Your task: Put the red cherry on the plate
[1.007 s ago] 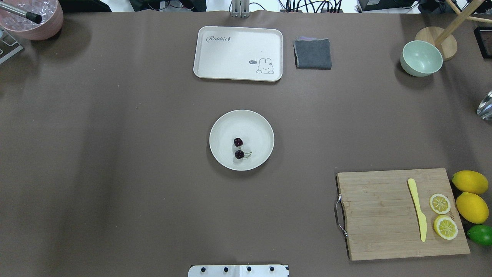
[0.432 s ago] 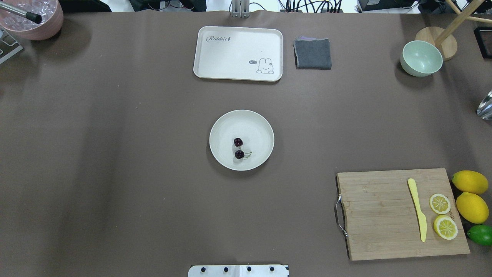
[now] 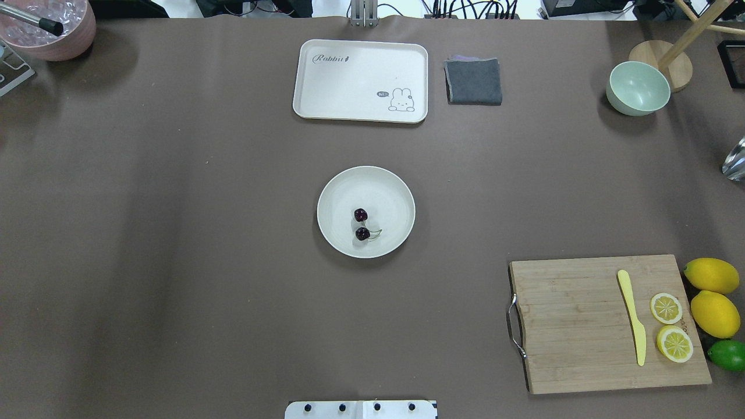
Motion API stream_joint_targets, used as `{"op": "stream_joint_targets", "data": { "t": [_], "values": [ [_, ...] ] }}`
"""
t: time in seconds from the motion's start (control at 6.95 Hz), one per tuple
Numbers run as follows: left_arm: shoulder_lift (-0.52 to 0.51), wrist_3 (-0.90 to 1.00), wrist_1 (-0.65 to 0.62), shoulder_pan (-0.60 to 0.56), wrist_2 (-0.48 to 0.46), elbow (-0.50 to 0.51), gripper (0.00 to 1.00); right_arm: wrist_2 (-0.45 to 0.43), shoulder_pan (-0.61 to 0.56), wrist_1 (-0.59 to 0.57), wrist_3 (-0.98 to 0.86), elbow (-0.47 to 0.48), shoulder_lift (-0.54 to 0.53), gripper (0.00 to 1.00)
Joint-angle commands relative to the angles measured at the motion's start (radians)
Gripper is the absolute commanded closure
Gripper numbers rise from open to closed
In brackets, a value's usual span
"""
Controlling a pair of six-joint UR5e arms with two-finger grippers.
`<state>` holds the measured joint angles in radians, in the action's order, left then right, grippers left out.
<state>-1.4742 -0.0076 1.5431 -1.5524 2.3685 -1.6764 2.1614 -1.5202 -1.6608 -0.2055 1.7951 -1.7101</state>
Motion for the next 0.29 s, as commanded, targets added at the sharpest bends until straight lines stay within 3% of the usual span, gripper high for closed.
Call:
{"op": "stream_joint_targets", "data": {
  "t": [0.0,0.14],
  "values": [
    [0.0,0.0,0.0,0.0,0.0,0.0,0.02,0.0,0.0,0.001,0.0,0.001,0.001,0.0],
    [0.0,0.0,0.0,0.0,0.0,0.0,0.02,0.0,0.0,0.001,0.002,0.001,0.0,0.0]
  ]
}}
